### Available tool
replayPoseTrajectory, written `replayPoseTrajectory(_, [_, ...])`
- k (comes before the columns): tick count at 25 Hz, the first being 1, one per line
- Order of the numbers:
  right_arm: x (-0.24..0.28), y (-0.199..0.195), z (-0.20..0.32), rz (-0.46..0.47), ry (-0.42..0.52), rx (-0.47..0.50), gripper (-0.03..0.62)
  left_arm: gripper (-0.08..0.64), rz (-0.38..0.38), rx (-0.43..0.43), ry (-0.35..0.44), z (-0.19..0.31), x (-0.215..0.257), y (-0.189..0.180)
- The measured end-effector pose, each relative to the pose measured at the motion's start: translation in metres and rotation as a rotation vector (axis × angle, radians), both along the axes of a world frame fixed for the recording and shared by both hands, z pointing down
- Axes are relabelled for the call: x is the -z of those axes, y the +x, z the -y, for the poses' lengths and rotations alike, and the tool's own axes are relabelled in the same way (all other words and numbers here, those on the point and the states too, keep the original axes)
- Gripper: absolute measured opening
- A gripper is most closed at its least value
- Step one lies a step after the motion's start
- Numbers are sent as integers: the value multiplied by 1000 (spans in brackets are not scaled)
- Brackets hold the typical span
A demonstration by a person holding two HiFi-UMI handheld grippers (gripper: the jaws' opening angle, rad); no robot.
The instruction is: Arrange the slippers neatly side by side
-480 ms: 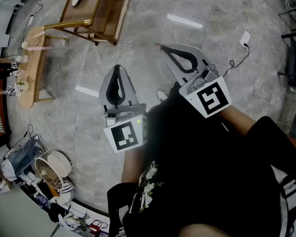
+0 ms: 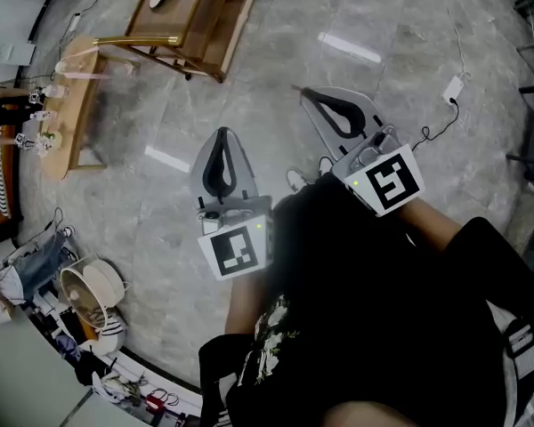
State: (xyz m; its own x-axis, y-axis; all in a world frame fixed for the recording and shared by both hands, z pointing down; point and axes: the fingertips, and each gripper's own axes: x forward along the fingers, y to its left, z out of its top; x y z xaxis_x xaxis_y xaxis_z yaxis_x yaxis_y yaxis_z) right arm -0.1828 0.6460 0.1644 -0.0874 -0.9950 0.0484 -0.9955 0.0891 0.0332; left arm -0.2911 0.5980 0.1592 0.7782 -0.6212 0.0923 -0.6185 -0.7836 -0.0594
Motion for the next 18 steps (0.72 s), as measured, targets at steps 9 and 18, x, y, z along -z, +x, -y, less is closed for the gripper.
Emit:
replayPoseTrajectory(9, [-22,50,-22,0,-14,-61,-3,-2,-7,-2,-37,-7,-23,34])
replayPoseTrajectory(18, [-26,77,-30,13,-21,-60,-3,-1,53,-11,-29,-25,-25,55])
